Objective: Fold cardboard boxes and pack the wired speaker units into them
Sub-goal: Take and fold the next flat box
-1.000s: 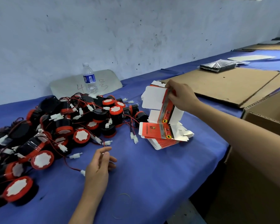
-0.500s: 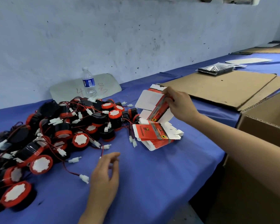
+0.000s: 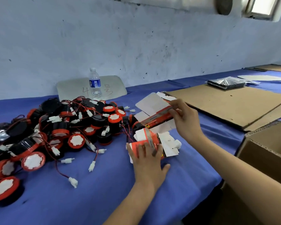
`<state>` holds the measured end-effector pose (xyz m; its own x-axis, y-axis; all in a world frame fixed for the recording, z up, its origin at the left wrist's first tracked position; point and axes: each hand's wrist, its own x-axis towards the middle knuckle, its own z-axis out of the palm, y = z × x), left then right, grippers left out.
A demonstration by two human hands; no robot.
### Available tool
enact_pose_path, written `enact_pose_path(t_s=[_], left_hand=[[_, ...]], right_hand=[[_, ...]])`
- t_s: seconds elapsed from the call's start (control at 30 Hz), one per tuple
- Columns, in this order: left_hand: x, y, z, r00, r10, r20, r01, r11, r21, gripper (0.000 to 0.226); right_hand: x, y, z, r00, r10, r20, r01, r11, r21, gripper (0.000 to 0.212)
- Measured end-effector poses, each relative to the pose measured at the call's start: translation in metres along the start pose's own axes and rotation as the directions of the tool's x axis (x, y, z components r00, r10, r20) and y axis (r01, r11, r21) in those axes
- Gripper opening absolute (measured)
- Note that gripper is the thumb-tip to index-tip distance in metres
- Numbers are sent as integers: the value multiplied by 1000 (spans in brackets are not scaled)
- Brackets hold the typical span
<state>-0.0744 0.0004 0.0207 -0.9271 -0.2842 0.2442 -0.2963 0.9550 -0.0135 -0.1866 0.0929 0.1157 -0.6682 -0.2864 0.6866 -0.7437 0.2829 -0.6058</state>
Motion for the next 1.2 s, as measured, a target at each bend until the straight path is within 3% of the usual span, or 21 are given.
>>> enact_pose_path(t_s=[0.1, 0.23, 0.33, 0.4, 0.5, 0.57, 0.63, 0.67, 0.7, 0.77, 0.83, 0.87, 0.97, 1.2], left_hand=[[3, -1, 0, 1000, 1, -22, -2, 999, -46, 65], [5, -3, -1, 1000, 8, -11, -8, 999, -52, 68], [4, -2, 1, 1000, 11, -23, -12, 999, -42, 68], [4, -1, 4, 999, 10, -35, -11, 999, -33, 66], [5, 2, 1, 1000, -12, -13, 12, 999, -47, 64], [3, 1, -3, 1000, -10, 24, 11, 999, -49, 64], [1, -5, -7, 1000, -7, -8, 6, 982, -187, 57], [-2, -11, -11, 998, -23, -61, -1, 930, -366, 49], [-3, -15, -19, 994, -50, -99, -21, 791, -612, 42], [-9, -24, -45, 997, -77, -23, 0, 289, -957, 36], [-12, -32, -64, 986, -65, 151, 147, -67, -987, 37], [-16, -40, -65, 981, -67, 180, 170, -141, -975, 43], [-38, -65, -65, 969, -185, 161, 130, -171, -977, 46], [-57, -125, -39, 888, -424, 179, 183, -32, -983, 65]], right_hand=[[-2, -1, 6, 983, 184, 16, -184, 973, 136, 22], [6, -6, -2, 968, 248, -34, -243, 964, 104, 28], [19, -13, -21, 989, 143, 34, -134, 972, -195, 34], [27, -21, -34, 975, 75, 207, 27, 893, -449, 38], [48, -38, -46, 815, 265, 515, 223, 677, -701, 36], [58, -47, -52, 710, 399, 580, 206, 670, -714, 30], [56, -50, -58, 732, 394, 557, -75, 858, -508, 27], [50, -48, -59, 780, 378, 499, -243, 917, -316, 26], [42, -46, -57, 813, 395, 427, -382, 916, -120, 27], [20, -43, -42, 817, 452, 358, -529, 834, 153, 29], [-6, -43, -14, 817, 468, 338, -568, 755, 328, 30], [-18, -46, 2, 821, 466, 331, -569, 720, 397, 31], [-51, -56, 48, 822, 475, 313, -566, 631, 530, 32], [-67, -70, 117, 817, 346, 461, -576, 447, 685, 20]])
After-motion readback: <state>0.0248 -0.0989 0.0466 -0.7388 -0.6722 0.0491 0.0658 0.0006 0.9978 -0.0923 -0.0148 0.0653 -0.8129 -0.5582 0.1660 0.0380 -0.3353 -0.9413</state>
